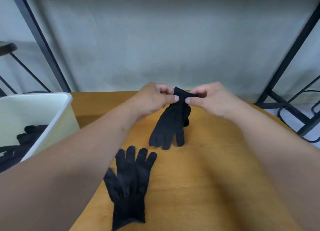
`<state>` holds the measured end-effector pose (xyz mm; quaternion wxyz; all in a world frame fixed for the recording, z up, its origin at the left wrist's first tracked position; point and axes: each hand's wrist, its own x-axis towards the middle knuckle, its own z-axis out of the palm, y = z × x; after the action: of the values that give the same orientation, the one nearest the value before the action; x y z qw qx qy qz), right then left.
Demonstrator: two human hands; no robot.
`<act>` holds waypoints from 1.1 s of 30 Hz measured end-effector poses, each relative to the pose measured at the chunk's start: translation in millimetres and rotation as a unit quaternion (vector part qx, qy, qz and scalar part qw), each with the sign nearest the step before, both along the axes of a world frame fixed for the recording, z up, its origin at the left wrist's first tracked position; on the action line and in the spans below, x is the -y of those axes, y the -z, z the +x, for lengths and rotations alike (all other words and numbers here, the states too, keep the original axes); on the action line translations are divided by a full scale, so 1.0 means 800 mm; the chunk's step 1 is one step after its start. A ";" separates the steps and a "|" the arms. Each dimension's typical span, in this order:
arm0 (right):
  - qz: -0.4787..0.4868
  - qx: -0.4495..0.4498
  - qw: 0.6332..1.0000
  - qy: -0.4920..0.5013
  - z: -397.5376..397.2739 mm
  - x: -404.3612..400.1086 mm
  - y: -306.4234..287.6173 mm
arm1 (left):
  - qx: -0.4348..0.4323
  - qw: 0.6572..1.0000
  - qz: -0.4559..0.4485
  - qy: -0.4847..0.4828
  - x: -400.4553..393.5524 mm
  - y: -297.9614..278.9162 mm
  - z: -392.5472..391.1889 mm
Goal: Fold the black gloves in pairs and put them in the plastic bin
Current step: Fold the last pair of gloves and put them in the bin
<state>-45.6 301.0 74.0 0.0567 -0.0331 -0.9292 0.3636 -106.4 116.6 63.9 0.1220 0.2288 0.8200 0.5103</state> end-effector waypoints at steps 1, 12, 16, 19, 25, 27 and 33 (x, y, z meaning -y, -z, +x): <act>-0.004 -0.002 1.000 -0.004 0.008 0.005 -0.014 | 0.007 1.000 0.010 0.006 0.006 -0.010 0.008; -0.077 -0.011 0.997 -0.026 0.081 0.077 -0.090 | -0.018 0.996 0.056 -0.060 0.065 -0.075 0.087; -0.156 0.028 0.987 -0.033 0.095 0.111 -0.095 | 0.020 0.993 0.089 -0.080 0.078 -0.079 0.105; -0.224 0.037 0.973 -0.042 0.101 0.129 -0.096 | 0.065 0.987 0.129 -0.071 0.096 -0.083 0.113; -0.288 0.045 0.956 -0.036 0.109 0.155 -0.099 | 0.039 0.995 0.082 -0.042 0.126 -0.088 0.124; -0.285 0.047 0.956 -0.043 0.110 0.163 -0.098 | 0.024 0.997 0.061 -0.034 0.136 -0.087 0.126; -0.199 0.047 0.977 -0.062 0.112 0.169 -0.093 | -0.054 0.997 0.003 -0.046 0.148 -0.081 0.128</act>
<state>43.7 166.1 148.5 -0.0171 -0.0030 -0.8399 0.5425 -4.1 -1.9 129.0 0.0531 0.2185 0.8333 0.5050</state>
